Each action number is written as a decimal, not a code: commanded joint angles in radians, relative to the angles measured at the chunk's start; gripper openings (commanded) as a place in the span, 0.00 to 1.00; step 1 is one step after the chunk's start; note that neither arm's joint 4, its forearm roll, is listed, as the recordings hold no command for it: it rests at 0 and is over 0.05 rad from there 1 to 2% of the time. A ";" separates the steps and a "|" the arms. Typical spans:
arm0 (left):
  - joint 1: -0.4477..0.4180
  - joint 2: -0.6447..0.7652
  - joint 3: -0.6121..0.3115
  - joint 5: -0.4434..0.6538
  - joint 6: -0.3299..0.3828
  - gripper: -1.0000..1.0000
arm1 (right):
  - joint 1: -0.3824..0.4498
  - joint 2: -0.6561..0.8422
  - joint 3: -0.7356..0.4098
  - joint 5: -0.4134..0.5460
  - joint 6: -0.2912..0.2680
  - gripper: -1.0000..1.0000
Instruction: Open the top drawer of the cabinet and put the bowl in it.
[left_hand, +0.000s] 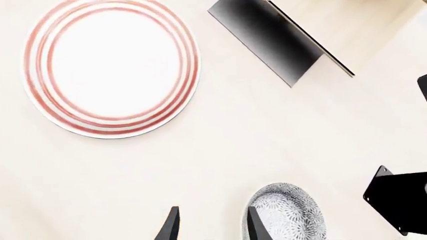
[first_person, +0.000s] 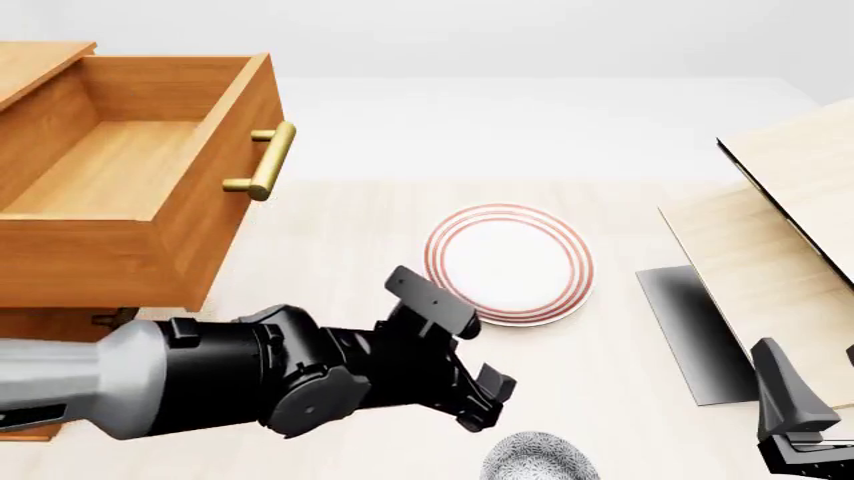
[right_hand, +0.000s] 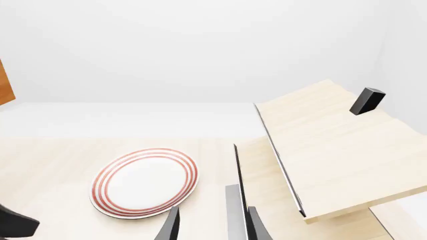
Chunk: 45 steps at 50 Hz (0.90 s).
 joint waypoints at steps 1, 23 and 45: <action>0.014 0.003 0.013 0.022 -0.004 1.00 | -0.001 -0.001 0.001 0.001 0.000 1.00; -0.023 0.058 -0.023 0.041 -0.053 1.00 | -0.001 -0.001 0.001 0.001 0.000 1.00; -0.073 0.160 -0.067 0.046 -0.093 1.00 | -0.001 -0.001 0.001 0.001 0.000 1.00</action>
